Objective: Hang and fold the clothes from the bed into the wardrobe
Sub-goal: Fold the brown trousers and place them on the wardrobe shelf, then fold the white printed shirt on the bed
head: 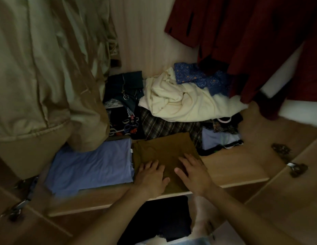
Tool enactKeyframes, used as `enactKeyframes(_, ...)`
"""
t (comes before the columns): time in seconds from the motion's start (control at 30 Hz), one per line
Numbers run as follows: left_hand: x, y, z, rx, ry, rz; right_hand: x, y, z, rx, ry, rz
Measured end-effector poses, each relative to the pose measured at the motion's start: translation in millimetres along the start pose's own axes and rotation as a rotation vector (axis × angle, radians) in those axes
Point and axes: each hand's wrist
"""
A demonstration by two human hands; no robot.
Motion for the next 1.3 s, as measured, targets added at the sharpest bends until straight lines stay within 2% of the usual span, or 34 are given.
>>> enactKeyframes(0.07, -5.8, -1.3, -24.1, -0.016, -0.051, 0.045, 6.1, -12.6, -23.6, -0.093, 0.002, 0.022)
enactKeyframes(0.13, -15.4, -1.9, -43.9, -0.109, -0.089, 0.121, 6.9, -26.4, -44.3, -0.15, -0.002, 0.048)
enactKeyframes(0.4, -93.3, -20.9, -63.5, -0.257, -0.312, 0.435, -1.1, -110.1, -97.4, -0.244, -0.089, 0.185)
enactKeyframes(0.67, -213.3, -65.6, -55.2, -0.239, -0.339, 0.73, -23.9, -252.2, -144.4, -0.345, -0.196, 0.463)
enactKeyframes(0.87, -331.8, -151.5, -32.4, -0.189, -0.362, 1.002, -25.5, -385.5, -168.1, -0.47, -0.245, 0.705)
enactKeyframes(1.0, -396.3, -227.7, 1.5, -0.151, -0.305, 1.152, -17.9, -485.9, -168.0, -0.545, -0.24, 0.778)
enactKeyframes(1.3, -488.4, -405.7, 104.8, -0.047, -0.169, 1.282, 7.9, -731.3, -117.7, -0.671, -0.146, 0.974)
Point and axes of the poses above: each hand's wrist, its own y-axis towards the middle knuckle, its own z-axis out of the palm, x = y × z, and after that the axes turned 7 degrees about -z, right-handed
